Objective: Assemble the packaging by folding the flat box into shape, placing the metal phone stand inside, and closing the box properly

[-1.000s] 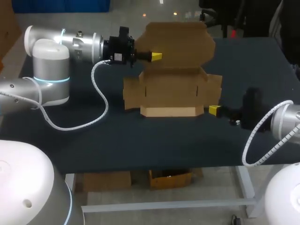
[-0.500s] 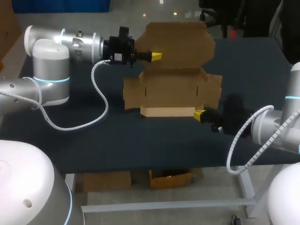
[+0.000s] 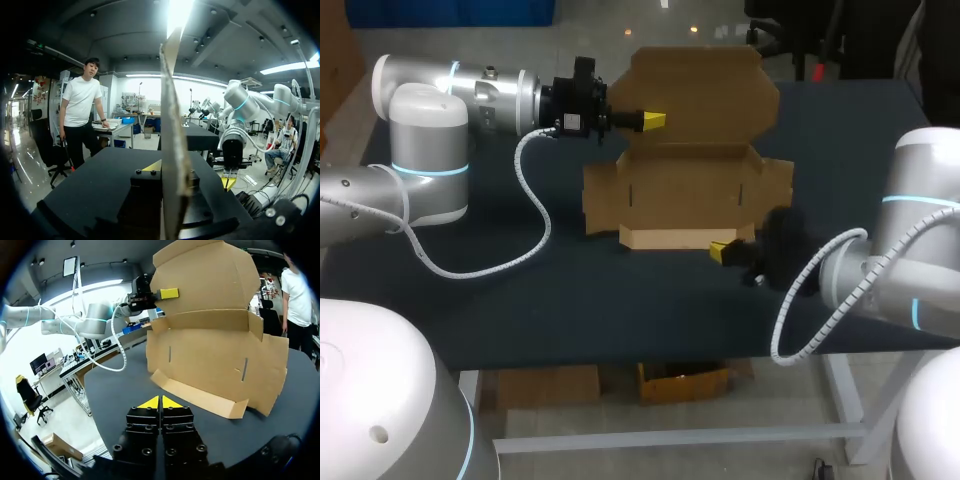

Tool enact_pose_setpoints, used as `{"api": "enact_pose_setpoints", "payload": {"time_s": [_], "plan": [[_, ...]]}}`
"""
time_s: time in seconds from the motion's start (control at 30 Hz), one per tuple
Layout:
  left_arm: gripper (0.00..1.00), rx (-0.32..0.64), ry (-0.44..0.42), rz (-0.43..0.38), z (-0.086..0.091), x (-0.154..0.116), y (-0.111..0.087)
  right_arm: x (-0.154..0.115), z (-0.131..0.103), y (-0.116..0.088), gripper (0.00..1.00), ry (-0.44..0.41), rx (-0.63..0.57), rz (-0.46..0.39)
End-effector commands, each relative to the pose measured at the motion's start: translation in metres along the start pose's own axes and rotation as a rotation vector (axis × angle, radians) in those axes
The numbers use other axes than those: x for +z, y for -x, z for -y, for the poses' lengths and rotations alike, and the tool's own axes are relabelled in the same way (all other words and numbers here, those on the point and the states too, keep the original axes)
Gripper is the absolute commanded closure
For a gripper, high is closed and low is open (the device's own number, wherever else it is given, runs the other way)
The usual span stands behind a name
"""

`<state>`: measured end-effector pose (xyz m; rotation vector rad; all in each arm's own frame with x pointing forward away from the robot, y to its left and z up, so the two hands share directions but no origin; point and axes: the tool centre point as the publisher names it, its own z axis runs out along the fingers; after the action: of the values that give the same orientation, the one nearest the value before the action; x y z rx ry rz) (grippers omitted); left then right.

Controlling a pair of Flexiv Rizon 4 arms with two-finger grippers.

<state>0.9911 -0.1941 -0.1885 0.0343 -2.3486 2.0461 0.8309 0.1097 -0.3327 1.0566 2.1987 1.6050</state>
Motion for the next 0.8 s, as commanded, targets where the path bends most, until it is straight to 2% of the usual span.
{"api": "enact_pose_setpoints", "payload": {"time_s": [0.03, 0.37, 0.8], "plan": [[1.00, 0.001, -0.001, -0.002, -0.001, 0.000, 0.000, 0.035, 0.008, -0.001, 1.00, 0.004, -0.007, 0.030], [1.00, 0.001, -0.001, -0.002, -0.001, 0.000, 0.000, 0.059, 0.019, 0.009, 1.00, -0.018, -0.021, 0.061], [1.00, 0.001, -0.001, -0.002, -0.001, 0.000, 0.000, 0.087, 0.032, 0.021, 1.00, -0.018, -0.020, 0.061]]}}
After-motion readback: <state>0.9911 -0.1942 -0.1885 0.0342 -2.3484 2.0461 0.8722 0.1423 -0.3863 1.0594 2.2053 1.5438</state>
